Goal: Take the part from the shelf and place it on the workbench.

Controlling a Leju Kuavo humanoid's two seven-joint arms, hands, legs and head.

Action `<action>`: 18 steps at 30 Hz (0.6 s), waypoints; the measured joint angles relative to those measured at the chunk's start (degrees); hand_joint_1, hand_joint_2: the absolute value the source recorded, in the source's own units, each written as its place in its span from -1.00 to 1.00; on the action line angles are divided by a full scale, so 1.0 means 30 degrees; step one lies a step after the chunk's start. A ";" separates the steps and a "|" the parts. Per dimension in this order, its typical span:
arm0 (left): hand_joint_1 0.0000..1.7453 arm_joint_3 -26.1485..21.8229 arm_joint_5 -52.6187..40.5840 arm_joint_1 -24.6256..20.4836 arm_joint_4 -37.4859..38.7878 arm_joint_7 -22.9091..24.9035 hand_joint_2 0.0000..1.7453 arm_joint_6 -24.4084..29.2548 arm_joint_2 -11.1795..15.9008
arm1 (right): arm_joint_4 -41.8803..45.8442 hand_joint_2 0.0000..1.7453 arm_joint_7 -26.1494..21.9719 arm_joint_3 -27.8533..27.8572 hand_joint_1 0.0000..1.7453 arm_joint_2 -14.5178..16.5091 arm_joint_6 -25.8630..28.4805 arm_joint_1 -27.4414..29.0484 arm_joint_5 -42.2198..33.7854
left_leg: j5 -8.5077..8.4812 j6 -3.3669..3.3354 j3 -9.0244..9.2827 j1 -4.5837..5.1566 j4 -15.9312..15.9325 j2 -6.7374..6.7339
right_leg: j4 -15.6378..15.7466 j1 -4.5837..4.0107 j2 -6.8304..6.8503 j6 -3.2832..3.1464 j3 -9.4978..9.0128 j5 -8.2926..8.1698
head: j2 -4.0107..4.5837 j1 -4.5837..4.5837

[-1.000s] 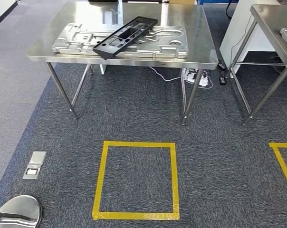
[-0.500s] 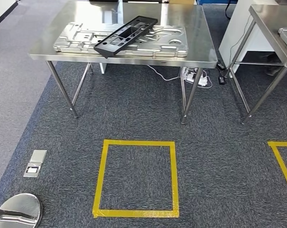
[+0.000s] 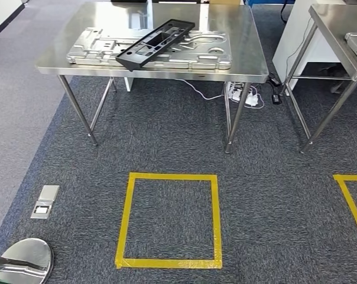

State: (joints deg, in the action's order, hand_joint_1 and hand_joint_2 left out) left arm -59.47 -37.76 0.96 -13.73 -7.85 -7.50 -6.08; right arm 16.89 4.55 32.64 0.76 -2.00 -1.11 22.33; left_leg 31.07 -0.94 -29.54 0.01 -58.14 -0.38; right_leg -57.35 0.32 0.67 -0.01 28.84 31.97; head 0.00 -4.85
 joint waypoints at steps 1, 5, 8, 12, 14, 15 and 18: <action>-1.00 0.0518 0.0362 0.0136 0.0000 0.0073 -1.00 0.0071 0.0033 | 0.0117 -1.00 -0.0038 -0.0271 -1.00 -0.0013 0.0026 0.0000 -0.0213 | 0.0006 0.0052 -0.0019 0.0009 0.0093 -0.0004 | -0.0036 -0.0022 0.0004 0.0038 0.0051 0.0011 | 0.0000 0.0002; -1.00 0.2616 0.1780 0.0502 -0.0024 0.0343 -1.00 0.0374 0.0236 | 0.0421 -1.00 -0.0131 -0.1378 -1.00 -0.0031 0.0080 0.0238 -0.1048 | 0.0023 0.0043 -0.0071 0.0100 0.0077 -0.0007 | -0.0002 0.0066 0.0002 0.0148 0.0072 -0.0058 | 0.0000 0.0005; -1.00 0.4296 0.2857 0.0610 -0.0124 0.0558 -1.00 0.0583 0.0403 | 0.0620 -1.00 -0.0294 -0.2286 -1.00 -0.0033 0.0122 0.0517 -0.1682 | 0.0037 -0.0011 -0.0079 0.0144 0.0051 -0.0016 | 0.0021 0.0105 -0.0010 0.0216 0.0078 -0.0098 | 0.0000 0.0005; -1.00 0.6381 0.4259 0.0812 -0.0352 0.0857 -1.00 0.0855 0.0598 | 0.0789 -1.00 -0.0439 -0.3428 -1.00 -0.0027 0.0204 0.0881 -0.2509 | 0.0044 -0.0053 -0.0074 0.0162 0.0029 -0.0022 | 0.0029 0.0117 -0.0016 0.0253 0.0086 -0.0115 | 0.0000 0.0005; -1.00 0.7460 0.4993 0.0941 -0.0506 0.1000 -1.00 0.1004 0.0714 | 0.0869 -1.00 -0.0512 -0.4005 -1.00 -0.0027 0.0240 0.1057 -0.2934 | 0.0044 -0.0054 -0.0071 0.0154 0.0025 -0.0022 | 0.0030 0.0114 -0.0015 0.0257 0.0088 -0.0117 | 0.0000 0.0005; -1.00 0.7994 0.5355 0.1001 -0.0584 0.1073 -1.00 0.1067 0.0770 | 0.0909 -1.00 -0.0567 -0.4299 -1.00 -0.0027 0.0253 0.1145 -0.3146 | 0.0044 -0.0053 -0.0069 0.0146 0.0024 -0.0022 | 0.0030 0.0111 -0.0015 0.0257 0.0088 -0.0117 | 0.0000 0.0005; -1.00 0.9551 0.6392 0.1190 -0.0823 0.1284 -1.00 0.1273 0.0907 | 0.1017 -1.00 -0.0714 -0.5150 -1.00 -0.0027 0.0299 0.1405 -0.3755 | 0.0043 -0.0052 -0.0069 0.0108 0.0024 -0.0021 | 0.0029 0.0085 -0.0015 0.0255 0.0089 -0.0116 | 0.0000 0.0005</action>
State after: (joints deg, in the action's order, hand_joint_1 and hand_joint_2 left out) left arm -30.82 -18.59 4.53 -16.20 -3.99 -3.68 -3.36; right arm 19.94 2.40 17.19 0.68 -1.10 3.11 11.07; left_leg 31.20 -1.10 -29.75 0.33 -58.07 -0.44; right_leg -57.26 0.58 0.63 0.76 29.10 31.62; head 0.00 -4.83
